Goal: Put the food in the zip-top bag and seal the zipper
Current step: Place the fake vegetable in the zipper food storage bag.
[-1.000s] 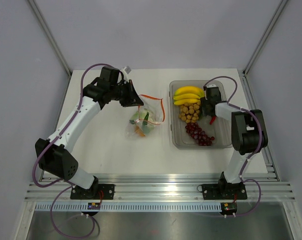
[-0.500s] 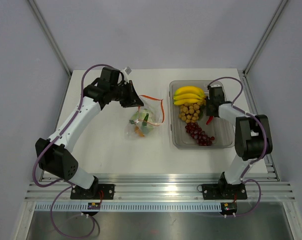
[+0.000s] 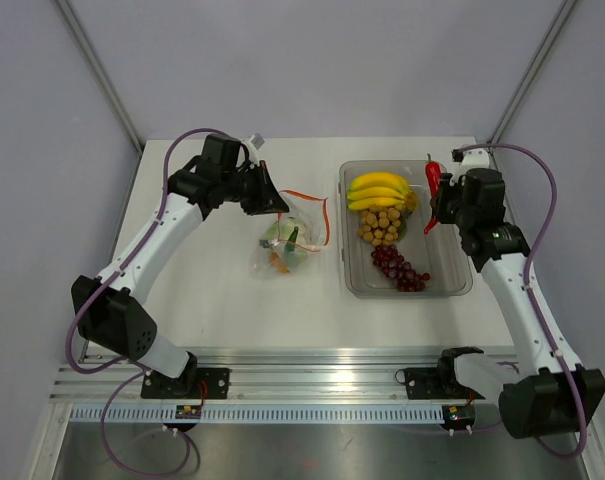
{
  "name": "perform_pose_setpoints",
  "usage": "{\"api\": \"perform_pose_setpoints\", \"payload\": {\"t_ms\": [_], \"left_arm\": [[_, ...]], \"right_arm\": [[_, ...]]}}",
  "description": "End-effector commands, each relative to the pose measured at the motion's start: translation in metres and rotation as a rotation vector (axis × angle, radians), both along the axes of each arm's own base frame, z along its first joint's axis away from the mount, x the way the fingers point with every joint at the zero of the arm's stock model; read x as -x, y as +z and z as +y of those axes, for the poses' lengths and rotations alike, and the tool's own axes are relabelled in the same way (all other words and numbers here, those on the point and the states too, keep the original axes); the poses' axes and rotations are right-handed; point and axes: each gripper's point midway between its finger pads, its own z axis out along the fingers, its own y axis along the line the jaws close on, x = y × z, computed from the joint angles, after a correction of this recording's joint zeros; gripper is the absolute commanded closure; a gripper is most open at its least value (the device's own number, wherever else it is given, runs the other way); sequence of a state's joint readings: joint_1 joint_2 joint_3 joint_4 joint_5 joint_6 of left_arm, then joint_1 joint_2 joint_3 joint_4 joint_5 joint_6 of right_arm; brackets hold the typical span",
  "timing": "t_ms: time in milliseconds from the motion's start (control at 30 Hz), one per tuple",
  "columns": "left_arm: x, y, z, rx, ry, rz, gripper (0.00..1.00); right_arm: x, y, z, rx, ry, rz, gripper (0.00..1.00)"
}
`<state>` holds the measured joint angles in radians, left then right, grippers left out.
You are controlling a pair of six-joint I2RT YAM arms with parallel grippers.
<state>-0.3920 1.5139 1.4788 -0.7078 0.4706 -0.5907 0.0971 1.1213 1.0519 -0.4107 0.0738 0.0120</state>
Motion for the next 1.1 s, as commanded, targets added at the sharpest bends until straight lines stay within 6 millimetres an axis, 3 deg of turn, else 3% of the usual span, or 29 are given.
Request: {"api": "perform_pose_setpoints", "payload": {"t_ms": [0, 67, 100, 133, 267, 367, 400, 467, 500, 567, 633, 800, 1067], "left_arm": [[-0.008, 0.025, -0.012, 0.055, -0.048, -0.089, 1.00], [-0.009, 0.025, -0.013, 0.058, -0.048, -0.090, 1.00], [-0.009, 0.026, -0.013, 0.061, -0.049, -0.089, 1.00], [-0.010, 0.027, -0.014, 0.066, -0.054, -0.091, 1.00], [-0.009, 0.031, -0.014, 0.068, -0.053, -0.092, 1.00], [-0.008, 0.031, -0.013, 0.062, -0.050, -0.095, 1.00], [-0.008, 0.031, -0.013, 0.062, -0.050, -0.093, 1.00], [-0.008, 0.030, -0.012, 0.059, -0.048, -0.091, 1.00], [-0.009, 0.030, -0.012, 0.058, -0.047, -0.092, 1.00], [-0.008, 0.026, -0.012, 0.053, -0.046, -0.084, 1.00], [-0.007, 0.025, -0.011, 0.050, -0.049, -0.080, 1.00], [-0.006, 0.025, -0.010, 0.047, -0.050, -0.090, 1.00], [-0.002, 0.027, -0.010, 0.047, -0.084, -0.113, 1.00]], "right_arm": [[0.033, 0.014, 0.035, -0.104, 0.197, -0.005, 0.94], [0.044, 0.040, 0.052, -0.166, 0.278, -0.102, 0.95], [0.048, 0.040, 0.057, -0.194, 0.301, -0.123, 0.96], [0.046, 0.059, 0.064, -0.234, 0.325, -0.210, 0.96], [0.062, 0.088, 0.102, -0.309, 0.515, -0.349, 0.96], [0.061, 0.082, 0.121, -0.293, 0.577, -0.237, 0.98], [0.073, 0.071, 0.140, -0.291, 0.638, -0.158, 0.99], [0.074, 0.065, 0.157, -0.255, 0.687, -0.100, 0.99], [0.087, 0.057, 0.172, -0.249, 0.741, -0.040, 0.99], [0.092, 0.053, 0.186, -0.259, 0.788, 0.031, 0.99], [0.105, 0.042, 0.194, -0.260, 0.820, 0.136, 1.00], [0.115, 0.028, 0.200, -0.247, 0.830, 0.336, 1.00], [0.106, 0.010, 0.220, -0.196, 0.816, 0.491, 1.00]]}}
